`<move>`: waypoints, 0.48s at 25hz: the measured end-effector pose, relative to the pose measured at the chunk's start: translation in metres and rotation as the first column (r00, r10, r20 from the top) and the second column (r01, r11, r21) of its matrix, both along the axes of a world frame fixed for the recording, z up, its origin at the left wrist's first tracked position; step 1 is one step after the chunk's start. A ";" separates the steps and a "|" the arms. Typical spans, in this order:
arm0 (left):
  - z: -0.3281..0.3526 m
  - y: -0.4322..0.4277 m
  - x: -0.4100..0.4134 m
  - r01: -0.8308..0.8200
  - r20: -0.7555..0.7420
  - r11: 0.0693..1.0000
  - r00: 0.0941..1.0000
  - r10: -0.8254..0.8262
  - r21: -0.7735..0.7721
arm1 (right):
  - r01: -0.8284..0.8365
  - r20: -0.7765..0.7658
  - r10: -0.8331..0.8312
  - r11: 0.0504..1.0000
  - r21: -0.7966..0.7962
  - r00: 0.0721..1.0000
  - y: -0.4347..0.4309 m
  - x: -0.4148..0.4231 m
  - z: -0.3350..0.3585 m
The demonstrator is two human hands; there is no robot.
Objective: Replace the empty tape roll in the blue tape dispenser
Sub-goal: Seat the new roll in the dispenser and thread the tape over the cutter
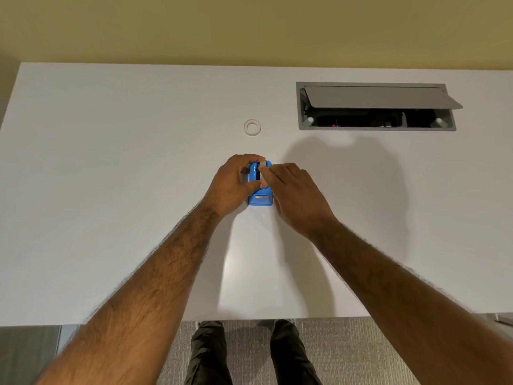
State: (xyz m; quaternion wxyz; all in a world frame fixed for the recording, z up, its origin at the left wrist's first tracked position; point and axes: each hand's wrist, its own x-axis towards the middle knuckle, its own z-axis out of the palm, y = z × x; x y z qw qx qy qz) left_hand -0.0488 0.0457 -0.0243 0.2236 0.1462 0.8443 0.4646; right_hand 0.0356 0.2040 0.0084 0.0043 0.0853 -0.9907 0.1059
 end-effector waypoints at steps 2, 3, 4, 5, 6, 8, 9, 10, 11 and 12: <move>0.000 -0.001 0.000 0.004 -0.003 1.000 1.000 -0.004 0.002 | 0.029 0.015 -0.029 1.000 0.006 0.999 -0.003 -0.004 0.001; 0.000 -0.001 0.000 0.008 -0.003 1.000 1.000 -0.008 0.008 | 0.042 0.019 -0.042 0.999 0.006 0.999 -0.004 -0.007 0.002; 0.000 -0.001 0.000 0.008 -0.003 1.000 1.000 -0.008 0.011 | 0.055 0.025 -0.055 0.998 -0.002 0.998 -0.005 -0.010 0.003; 0.000 -0.001 0.000 0.005 -0.002 1.000 1.000 -0.005 0.012 | 0.070 0.030 -0.069 0.997 -0.018 0.997 -0.005 -0.012 0.004; 0.001 -0.001 0.000 0.001 -0.001 1.000 1.000 -0.001 0.009 | 0.087 0.041 -0.085 0.996 -0.037 0.996 -0.006 -0.015 0.005; 0.001 -0.001 0.001 -0.005 0.002 1.000 1.000 0.005 0.003 | 0.130 0.069 -0.126 0.990 -0.052 0.990 -0.007 -0.021 0.005; 0.002 -0.001 0.001 -0.007 0.005 1.000 1.000 0.007 0.006 | 0.155 0.085 -0.150 0.986 -0.054 0.985 -0.007 -0.024 0.004; 0.002 -0.001 0.001 -0.010 0.009 1.000 1.000 0.010 0.010 | 0.176 0.099 -0.170 0.982 -0.061 0.980 -0.006 -0.026 0.003; 0.002 -0.001 0.001 -0.012 0.014 1.000 1.000 0.011 0.013 | 0.190 0.118 -0.181 0.979 -0.071 0.976 -0.004 -0.028 0.002; 0.002 -0.001 0.001 -0.012 0.017 1.000 1.000 0.012 0.013 | 0.195 0.133 -0.183 0.977 -0.085 0.974 -0.003 -0.029 0.001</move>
